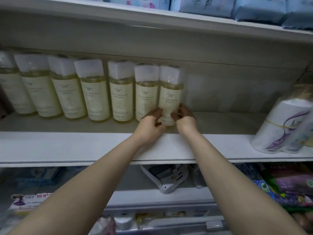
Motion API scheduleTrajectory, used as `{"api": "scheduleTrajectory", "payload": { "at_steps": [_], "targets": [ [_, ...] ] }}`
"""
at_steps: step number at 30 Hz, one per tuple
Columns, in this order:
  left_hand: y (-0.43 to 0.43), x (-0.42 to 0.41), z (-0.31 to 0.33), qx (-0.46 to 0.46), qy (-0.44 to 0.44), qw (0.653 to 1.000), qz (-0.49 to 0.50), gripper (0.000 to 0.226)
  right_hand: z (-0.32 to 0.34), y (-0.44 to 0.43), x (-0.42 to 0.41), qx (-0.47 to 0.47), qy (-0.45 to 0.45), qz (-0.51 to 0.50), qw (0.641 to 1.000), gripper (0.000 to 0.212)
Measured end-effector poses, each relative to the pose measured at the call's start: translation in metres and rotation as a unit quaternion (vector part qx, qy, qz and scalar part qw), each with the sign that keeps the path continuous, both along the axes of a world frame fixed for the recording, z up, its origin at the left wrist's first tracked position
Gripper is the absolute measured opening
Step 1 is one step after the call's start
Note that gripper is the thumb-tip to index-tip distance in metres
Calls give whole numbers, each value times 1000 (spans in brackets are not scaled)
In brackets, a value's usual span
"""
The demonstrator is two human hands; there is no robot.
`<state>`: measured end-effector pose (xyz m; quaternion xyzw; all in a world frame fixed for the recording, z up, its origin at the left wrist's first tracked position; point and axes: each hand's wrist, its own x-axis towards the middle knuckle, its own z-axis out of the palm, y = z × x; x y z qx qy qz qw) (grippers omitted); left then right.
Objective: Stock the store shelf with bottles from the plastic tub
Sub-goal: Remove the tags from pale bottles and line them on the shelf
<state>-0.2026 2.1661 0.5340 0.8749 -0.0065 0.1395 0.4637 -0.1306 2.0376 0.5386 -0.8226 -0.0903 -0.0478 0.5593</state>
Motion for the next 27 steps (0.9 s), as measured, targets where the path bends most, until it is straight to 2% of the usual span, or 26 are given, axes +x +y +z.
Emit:
{"api": "scheduleTrajectory", "payload": {
  "at_steps": [9,16,21,27],
  "targets": [
    [-3,0,5,-21,6,1000,7,67,7,0,-10,-58,3,-8,998,30],
    [-5,-24,14,-84,-9,996,26,54,15,-10,-45,-38,11,-3,999,44],
    [-3,-59,21,-77,-72,993,52,39,12,-7,-76,-18,-22,22,999,42],
    [23,-114,19,-84,-94,987,104,36,7,22,-121,23,-25,73,997,42]
  ]
}}
